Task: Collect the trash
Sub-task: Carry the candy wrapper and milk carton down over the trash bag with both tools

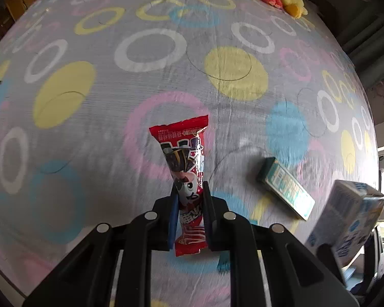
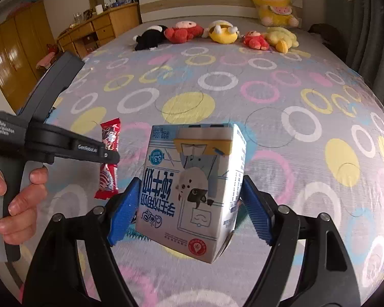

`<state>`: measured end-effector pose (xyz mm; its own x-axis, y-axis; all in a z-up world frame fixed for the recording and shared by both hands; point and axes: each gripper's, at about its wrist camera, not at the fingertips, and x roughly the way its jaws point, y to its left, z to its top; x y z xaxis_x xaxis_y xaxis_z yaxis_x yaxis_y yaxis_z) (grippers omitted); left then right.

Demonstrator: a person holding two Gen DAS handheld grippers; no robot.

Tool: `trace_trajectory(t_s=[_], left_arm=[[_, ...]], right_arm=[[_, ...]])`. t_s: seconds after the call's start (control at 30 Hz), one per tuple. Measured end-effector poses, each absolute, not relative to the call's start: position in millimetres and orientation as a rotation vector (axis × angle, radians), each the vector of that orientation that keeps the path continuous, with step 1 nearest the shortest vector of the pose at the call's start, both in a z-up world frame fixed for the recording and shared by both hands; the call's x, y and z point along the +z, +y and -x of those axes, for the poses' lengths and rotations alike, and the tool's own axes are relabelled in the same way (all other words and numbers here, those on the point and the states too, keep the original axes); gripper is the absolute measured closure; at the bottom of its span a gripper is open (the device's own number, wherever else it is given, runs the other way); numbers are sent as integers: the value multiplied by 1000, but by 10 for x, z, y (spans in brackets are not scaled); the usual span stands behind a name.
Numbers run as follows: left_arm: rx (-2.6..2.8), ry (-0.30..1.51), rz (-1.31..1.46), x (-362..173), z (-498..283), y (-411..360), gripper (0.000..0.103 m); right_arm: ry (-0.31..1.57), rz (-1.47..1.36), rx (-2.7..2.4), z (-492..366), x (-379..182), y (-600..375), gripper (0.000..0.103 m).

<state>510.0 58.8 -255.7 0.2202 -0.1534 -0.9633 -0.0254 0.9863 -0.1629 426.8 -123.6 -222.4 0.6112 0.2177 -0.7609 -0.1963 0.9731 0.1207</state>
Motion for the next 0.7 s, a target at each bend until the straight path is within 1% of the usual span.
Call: trace_trajectory(t_s=[0.27,0.5,0.7], left_arm=[[-97,1273,74,-2071,-4552,536,86],[-140,1215,8,-1624,-3897,446,86],[-175,1194,-54,-1369,-3293,333,86]], right_arm=[[832,-4,210,-3833,-1760,-1467,27],[778,-16,196,-3241,-1281,-1654,27],[747,-8,188,-2751,-1033,-1711,27]])
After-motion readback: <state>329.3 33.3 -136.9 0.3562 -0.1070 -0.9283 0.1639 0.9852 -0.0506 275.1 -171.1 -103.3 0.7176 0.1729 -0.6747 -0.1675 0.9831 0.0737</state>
